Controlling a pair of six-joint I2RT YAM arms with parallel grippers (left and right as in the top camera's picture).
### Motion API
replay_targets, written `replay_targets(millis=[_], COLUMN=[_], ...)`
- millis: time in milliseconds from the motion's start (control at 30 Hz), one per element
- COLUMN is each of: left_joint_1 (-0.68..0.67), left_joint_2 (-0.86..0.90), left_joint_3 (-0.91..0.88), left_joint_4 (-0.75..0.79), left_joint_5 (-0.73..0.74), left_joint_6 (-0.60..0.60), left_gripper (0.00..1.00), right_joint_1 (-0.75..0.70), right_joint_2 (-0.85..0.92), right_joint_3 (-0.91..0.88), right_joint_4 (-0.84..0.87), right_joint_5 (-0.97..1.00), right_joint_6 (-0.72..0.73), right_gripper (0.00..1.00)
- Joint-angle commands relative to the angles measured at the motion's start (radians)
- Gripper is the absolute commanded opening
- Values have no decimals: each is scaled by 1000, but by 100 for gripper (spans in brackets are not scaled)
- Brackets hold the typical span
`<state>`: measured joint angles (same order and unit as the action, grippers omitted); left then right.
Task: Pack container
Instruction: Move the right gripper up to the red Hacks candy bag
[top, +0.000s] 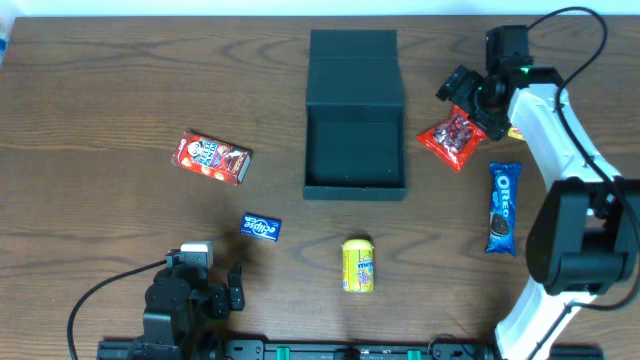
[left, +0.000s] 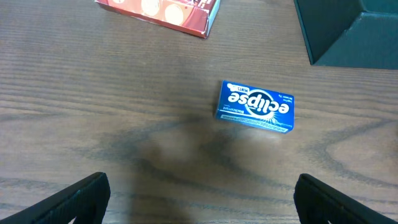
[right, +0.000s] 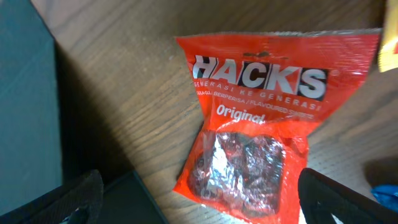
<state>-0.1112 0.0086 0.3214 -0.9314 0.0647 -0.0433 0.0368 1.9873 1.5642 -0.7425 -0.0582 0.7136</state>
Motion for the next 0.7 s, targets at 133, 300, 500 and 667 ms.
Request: replay_targets(millis=[133, 300, 500, 667], left_joint_1=[6, 6, 6, 6], left_joint_2=[-5, -5, -5, -5], left_joint_3=[-32, -32, -32, -32], left_joint_4=[-32, -32, -32, -32], left_joint_5=[4, 4, 4, 4], left_joint_6=[21, 21, 21, 21], left_gripper=[95, 95, 96, 96], right_joint_1=[0, 3, 9, 15], right_joint_2=[57, 98, 159, 175], right_joint_3=[20, 20, 20, 19], right_joint_4=[-6, -9, -1, 15], right_joint_5=[-25, -24, -20, -16], right_joint_6=[-19, -19, -19, -19], right_gripper=[99, 99, 99, 99])
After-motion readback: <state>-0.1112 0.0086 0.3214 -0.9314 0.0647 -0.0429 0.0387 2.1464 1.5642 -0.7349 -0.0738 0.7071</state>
